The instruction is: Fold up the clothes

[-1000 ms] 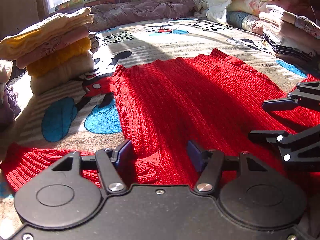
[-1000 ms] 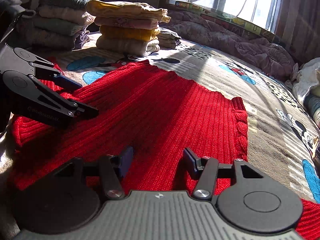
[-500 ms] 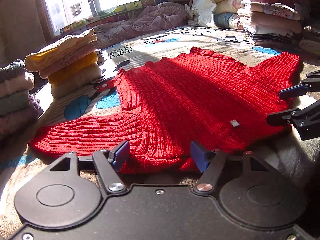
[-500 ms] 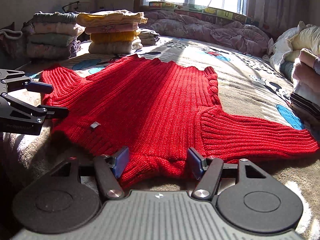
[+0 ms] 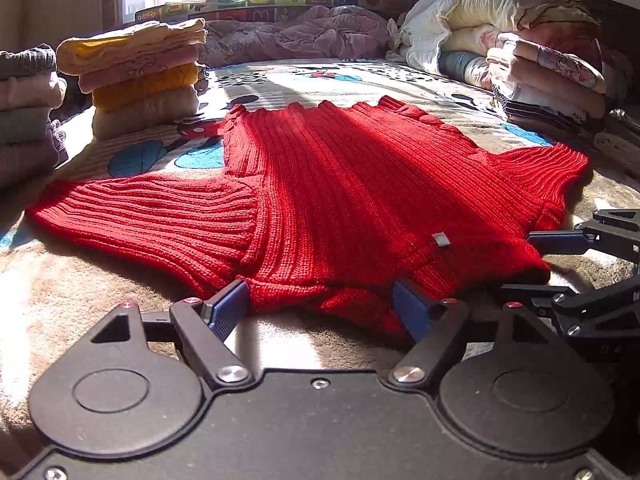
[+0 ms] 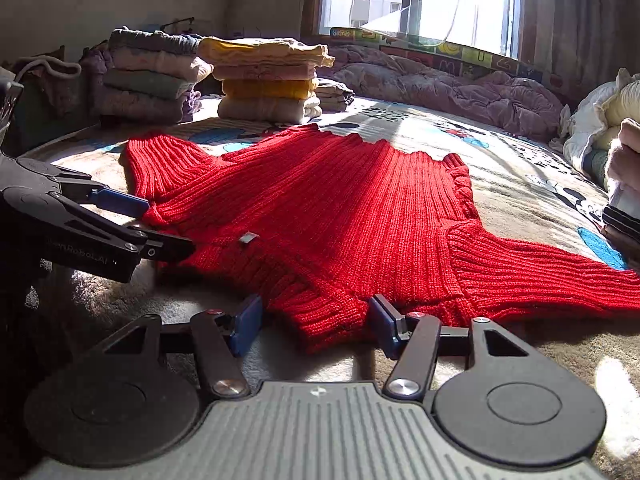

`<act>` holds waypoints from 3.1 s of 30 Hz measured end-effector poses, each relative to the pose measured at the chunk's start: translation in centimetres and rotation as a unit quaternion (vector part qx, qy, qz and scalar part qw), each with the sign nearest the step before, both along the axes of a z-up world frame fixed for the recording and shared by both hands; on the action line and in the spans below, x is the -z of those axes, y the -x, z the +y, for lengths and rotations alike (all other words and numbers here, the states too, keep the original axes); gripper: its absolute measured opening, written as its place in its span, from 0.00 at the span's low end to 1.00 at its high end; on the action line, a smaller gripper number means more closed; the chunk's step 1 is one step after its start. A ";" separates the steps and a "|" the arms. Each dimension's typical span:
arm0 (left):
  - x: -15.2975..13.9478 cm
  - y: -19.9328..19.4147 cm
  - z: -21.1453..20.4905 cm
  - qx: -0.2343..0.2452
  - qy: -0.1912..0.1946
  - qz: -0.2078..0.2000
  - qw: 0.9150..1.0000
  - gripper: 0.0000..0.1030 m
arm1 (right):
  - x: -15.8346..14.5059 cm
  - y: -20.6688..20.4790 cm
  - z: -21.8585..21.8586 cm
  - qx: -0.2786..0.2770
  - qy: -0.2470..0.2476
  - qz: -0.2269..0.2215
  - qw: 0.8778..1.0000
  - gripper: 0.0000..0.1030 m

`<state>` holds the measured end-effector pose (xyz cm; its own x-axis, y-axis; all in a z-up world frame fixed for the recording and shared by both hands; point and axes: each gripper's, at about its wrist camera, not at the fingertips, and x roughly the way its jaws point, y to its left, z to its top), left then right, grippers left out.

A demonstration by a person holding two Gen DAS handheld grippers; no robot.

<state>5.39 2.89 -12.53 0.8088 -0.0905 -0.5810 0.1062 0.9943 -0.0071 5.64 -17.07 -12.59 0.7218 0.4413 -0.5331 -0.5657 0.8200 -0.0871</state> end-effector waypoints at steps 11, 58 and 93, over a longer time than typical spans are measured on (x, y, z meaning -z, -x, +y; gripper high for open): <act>1.6 3.9 -0.7 0.007 -0.041 0.000 0.999 0.94 | -1.0 1.1 -3.8 0.040 -0.081 0.071 0.993 0.59; -5.3 -25.1 -20.2 0.080 -0.051 0.119 0.988 0.48 | 2.3 -8.1 -12.3 0.178 -0.331 0.107 0.920 0.27; -3.3 -25.4 -7.3 0.022 0.023 0.093 0.995 0.12 | -0.8 -5.9 0.8 -0.057 -0.097 0.001 0.994 0.20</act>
<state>30.76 -4.40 -9.25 0.6818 -0.1541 -0.7151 0.1430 0.9868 -0.0763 11.57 -16.25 -11.82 0.6602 0.6143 -0.4321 -0.6555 0.7522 0.0679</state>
